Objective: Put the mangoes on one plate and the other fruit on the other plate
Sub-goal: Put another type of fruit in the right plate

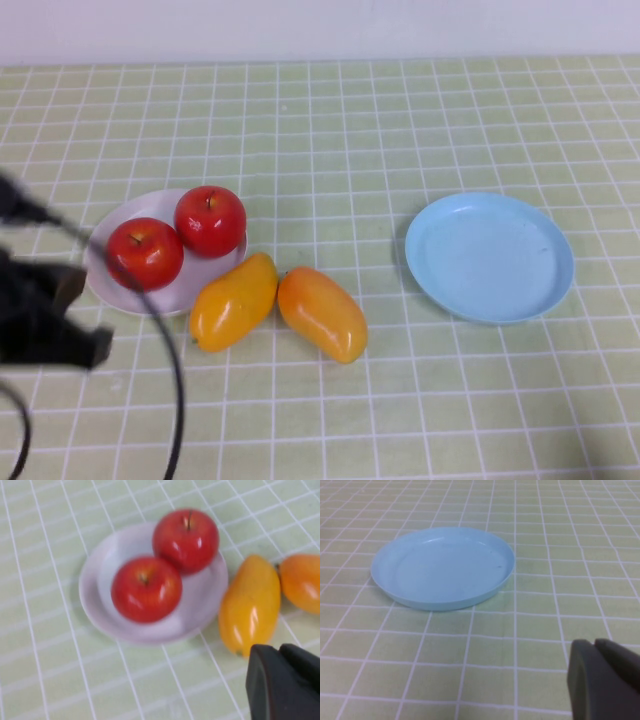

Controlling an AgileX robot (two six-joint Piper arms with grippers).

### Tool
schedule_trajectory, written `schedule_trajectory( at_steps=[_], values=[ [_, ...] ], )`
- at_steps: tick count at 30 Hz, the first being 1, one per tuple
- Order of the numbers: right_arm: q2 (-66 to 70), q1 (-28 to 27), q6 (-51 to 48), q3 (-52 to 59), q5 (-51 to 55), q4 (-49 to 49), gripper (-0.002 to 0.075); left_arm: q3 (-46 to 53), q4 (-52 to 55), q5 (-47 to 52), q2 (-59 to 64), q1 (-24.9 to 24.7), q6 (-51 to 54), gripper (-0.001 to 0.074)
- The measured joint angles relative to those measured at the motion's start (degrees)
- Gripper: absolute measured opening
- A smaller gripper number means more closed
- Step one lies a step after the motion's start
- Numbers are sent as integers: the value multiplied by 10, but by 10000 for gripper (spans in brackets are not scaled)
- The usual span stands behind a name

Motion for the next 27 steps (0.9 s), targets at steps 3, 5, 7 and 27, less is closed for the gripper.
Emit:
schedule_trajectory(
  at_steps=[3,5,7,27],
  values=[
    [0,0,0,0,0,0,-17,50,-3,3,-49,0,-18,4],
    [0,0,0,0,0,0,-17,68,-3,14,-65,0,-21,4],
    [0,0,0,0,0,0,-17,80,3,24,-73,0,-22,4],
    [0,0,0,0,0,1,-17,365,9,-341,-339,172,-35,4]
  ],
)
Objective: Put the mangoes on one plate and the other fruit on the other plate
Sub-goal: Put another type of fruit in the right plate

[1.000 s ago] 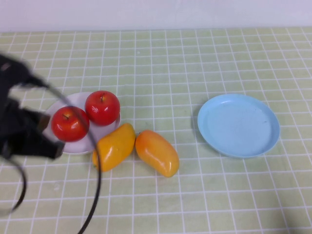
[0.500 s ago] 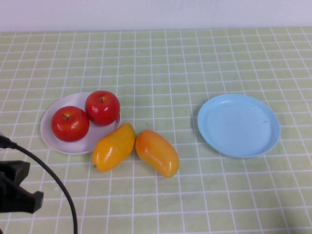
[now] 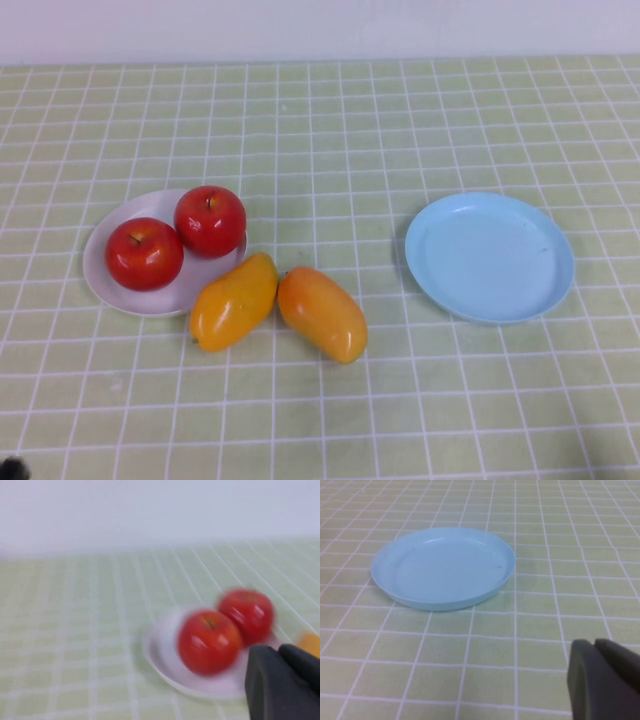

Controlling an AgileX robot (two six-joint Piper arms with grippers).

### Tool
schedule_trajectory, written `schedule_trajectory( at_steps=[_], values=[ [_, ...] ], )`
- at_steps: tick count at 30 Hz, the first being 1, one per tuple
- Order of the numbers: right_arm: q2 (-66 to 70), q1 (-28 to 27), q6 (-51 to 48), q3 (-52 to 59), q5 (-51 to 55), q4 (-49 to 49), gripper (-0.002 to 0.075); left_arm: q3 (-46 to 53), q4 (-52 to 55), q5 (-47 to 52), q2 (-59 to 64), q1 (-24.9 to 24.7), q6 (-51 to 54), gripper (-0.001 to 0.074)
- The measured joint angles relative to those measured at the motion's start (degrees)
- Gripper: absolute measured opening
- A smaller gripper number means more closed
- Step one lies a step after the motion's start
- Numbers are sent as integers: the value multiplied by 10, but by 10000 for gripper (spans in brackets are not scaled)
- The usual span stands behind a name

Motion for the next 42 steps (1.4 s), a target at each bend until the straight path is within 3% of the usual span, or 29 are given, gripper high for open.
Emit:
schedule_trajectory(
  at_steps=[4,7,18,42],
  values=[
    [0,0,0,0,0,0,-17,70,-47,-44,-108,63,42,4],
    [0,0,0,0,0,0,-17,90,-89,-31,-160,83,62,4],
    [0,0,0,0,-1,1,-17,91,-108,179,-167,84,77,4],
    [0,0,0,1,-1,1,-17,91,-108,185,-168,84,78,4]
  ],
)
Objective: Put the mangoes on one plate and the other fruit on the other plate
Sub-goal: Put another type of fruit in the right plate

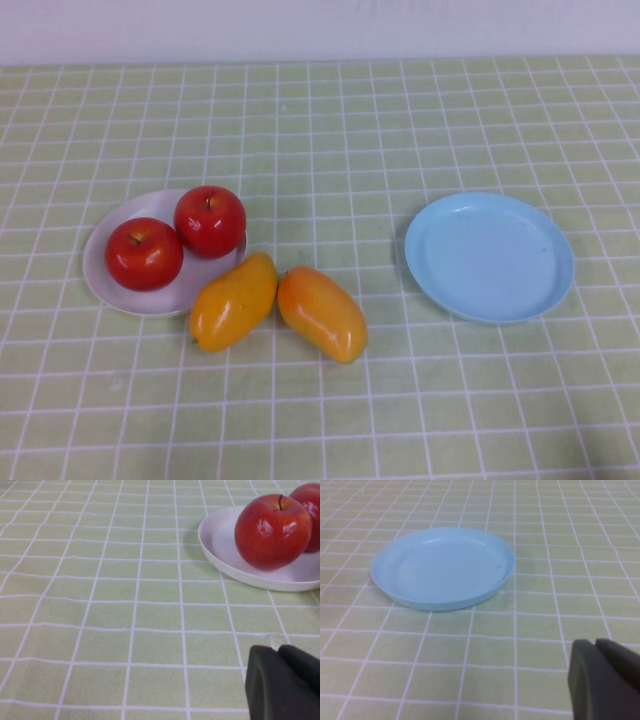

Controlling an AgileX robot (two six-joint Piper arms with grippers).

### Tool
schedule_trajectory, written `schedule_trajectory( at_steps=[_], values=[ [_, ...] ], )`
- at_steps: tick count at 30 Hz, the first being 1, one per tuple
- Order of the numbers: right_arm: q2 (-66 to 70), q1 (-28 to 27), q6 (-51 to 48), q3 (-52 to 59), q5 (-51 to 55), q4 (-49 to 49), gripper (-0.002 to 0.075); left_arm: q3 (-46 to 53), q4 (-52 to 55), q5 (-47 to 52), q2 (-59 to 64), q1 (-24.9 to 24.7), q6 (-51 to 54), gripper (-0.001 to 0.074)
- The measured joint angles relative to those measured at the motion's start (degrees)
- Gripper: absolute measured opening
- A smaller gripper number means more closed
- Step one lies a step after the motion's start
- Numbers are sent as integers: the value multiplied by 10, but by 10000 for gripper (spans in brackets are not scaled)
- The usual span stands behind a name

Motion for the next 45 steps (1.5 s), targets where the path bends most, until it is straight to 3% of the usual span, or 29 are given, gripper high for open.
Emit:
schedule_trajectory(
  at_steps=[10,17,24,31,39,45],
  values=[
    [0,0,0,0,-29,16,-17,0,0,0,0,0,0,4],
    [0,0,0,0,-141,264,-17,0,0,1,0,0,0,4],
    [0,0,0,0,-179,416,-17,0,0,1,0,0,0,4],
    [84,-1,0,-99,-31,418,-17,0,0,1,0,0,0,4],
    [385,-1,-1,-307,255,291,-17,0,0,1,0,0,0,3],
    [593,11,-10,-442,315,215,-17,0,0,1,0,0,0,3]
  ],
)
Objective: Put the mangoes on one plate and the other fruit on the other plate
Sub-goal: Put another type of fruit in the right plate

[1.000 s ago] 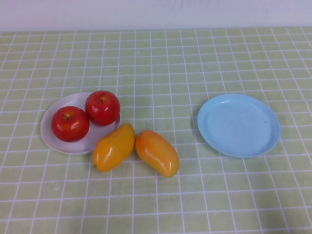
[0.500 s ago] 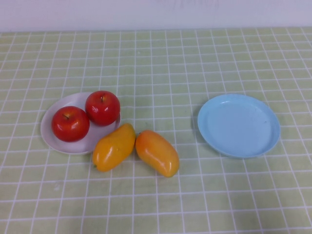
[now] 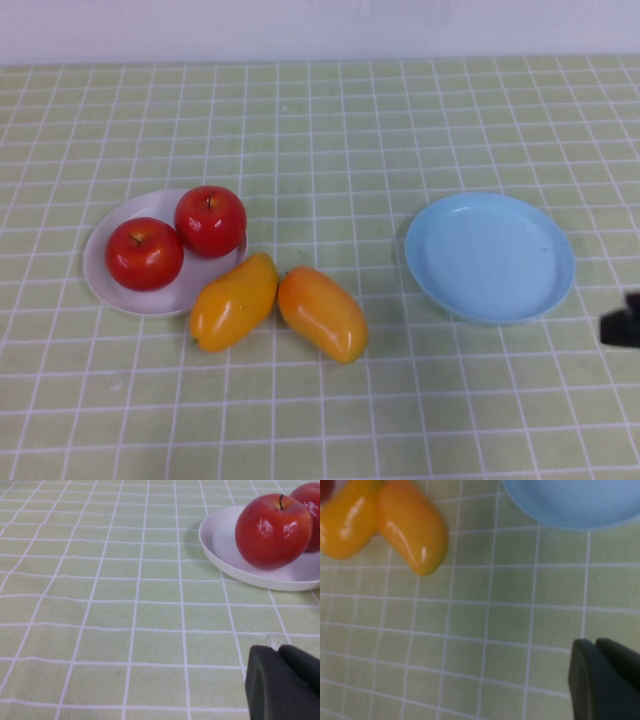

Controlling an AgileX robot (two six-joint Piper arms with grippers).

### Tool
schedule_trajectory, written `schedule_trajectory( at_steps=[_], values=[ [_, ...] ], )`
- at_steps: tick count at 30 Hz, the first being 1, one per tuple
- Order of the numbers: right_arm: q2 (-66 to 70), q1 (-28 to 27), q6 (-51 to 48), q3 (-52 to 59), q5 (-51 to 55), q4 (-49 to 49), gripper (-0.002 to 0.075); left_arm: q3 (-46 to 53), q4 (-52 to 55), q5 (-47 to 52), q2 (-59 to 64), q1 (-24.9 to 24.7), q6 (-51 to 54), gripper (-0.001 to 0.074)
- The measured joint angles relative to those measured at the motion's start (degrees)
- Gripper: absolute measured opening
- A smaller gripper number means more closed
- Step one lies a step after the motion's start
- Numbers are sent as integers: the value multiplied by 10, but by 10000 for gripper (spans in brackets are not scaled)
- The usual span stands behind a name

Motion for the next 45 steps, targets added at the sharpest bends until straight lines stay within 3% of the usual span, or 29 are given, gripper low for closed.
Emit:
schedule_trajectory(
  at_steps=[4,6,12,16,21,24,33,45],
  values=[
    [150,91,15,-111,1,-72,-17,0,0,0,0,0,0,3],
    [257,189,49,-217,12,-144,-17,0,0,0,0,0,0,3],
    [389,253,60,-377,86,-174,24,0,0,0,0,0,0,2],
    [456,273,38,-474,121,-175,190,0,0,0,0,0,0,2],
    [520,291,28,-550,127,-175,516,0,0,0,0,0,0,2],
    [556,302,24,-587,127,-183,596,0,0,0,0,0,0,2],
    [638,341,-2,-626,117,-265,630,0,0,0,0,0,0,2],
    [688,340,-3,-633,92,-275,630,0,0,0,0,0,0,2]
  ],
)
